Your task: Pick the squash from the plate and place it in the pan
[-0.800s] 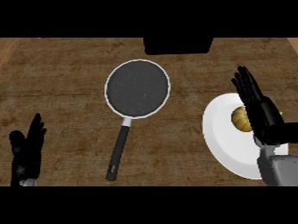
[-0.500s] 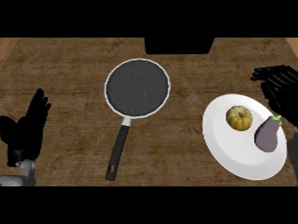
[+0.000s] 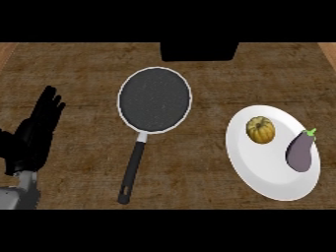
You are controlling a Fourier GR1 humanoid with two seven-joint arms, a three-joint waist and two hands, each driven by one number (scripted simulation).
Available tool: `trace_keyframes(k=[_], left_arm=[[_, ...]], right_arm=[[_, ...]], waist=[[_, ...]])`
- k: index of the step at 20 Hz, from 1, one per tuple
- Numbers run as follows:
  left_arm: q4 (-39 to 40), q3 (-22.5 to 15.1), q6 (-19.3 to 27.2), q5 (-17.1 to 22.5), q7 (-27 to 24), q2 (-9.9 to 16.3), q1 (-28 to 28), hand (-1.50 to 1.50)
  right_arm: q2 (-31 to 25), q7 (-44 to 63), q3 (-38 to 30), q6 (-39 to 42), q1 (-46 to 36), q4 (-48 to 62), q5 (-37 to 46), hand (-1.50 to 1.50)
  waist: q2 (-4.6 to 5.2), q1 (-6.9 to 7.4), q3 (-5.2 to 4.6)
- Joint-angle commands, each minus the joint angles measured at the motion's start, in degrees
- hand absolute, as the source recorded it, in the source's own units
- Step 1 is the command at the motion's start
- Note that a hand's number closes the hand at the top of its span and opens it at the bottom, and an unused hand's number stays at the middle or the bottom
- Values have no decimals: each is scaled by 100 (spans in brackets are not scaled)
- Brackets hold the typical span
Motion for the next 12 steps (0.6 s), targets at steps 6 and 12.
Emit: trace_keyframes(k=[6,12], left_arm=[[-311,-18,-140,-75,242,-88,-54,0],[276,-35,-128,-198,-6,-291,-434,0]], right_arm=[[-1038,46,3,678,-147,-50,664,-150],[-1651,970,848,1263,-906,-199,1268,-150]], waist=[[1,142,-2],[35,190,-10]])
